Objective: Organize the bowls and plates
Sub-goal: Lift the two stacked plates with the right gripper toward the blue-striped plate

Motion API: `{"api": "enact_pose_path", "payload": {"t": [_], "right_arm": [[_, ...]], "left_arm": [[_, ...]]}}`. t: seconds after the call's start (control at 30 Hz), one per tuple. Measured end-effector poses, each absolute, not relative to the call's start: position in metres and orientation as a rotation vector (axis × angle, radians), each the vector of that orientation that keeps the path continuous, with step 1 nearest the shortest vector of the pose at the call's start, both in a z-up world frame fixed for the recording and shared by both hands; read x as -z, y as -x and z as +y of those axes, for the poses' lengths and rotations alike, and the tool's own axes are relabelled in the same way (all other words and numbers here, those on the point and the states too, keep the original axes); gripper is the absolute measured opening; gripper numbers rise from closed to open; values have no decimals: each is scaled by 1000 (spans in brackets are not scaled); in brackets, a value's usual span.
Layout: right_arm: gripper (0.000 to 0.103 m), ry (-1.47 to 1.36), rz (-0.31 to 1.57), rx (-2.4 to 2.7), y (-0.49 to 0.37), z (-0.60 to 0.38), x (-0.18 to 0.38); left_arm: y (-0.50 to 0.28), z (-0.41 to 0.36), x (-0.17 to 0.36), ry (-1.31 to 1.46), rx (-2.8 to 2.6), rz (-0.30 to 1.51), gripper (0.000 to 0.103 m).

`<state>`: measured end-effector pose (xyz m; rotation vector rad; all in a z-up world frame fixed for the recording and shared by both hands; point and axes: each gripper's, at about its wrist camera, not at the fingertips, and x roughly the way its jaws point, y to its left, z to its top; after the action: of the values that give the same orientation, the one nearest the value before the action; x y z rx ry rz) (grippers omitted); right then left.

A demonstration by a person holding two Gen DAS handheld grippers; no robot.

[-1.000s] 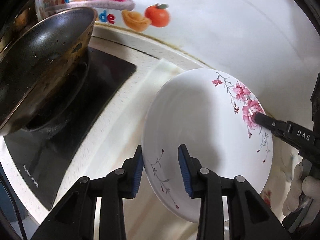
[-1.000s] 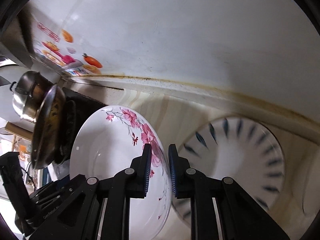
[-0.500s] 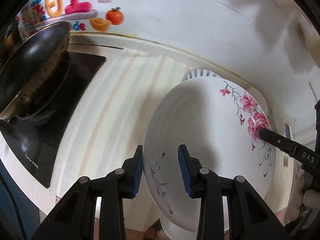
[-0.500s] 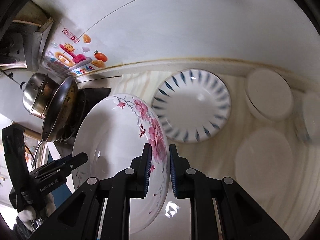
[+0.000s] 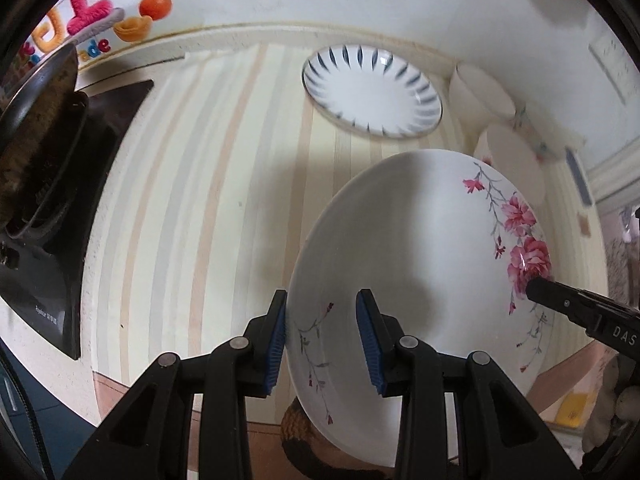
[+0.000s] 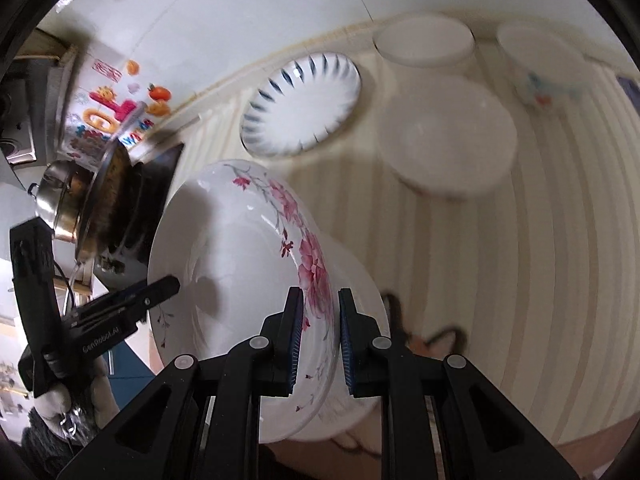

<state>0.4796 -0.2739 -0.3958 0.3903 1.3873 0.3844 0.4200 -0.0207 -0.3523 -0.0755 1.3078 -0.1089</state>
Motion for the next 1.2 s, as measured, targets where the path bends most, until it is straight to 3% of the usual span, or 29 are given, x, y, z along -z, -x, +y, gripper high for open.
{"api": "enact_pose_path", "payload": {"t": [0.27, 1.2], "right_arm": [[19, -405, 1457, -373, -459, -275, 432], [19, -363, 1499, -393, -467, -256, 451]], "left_arm": [[-414, -27, 381, 31, 100, 1376, 31], [-406, -29, 411, 11, 57, 1443, 31]]}}
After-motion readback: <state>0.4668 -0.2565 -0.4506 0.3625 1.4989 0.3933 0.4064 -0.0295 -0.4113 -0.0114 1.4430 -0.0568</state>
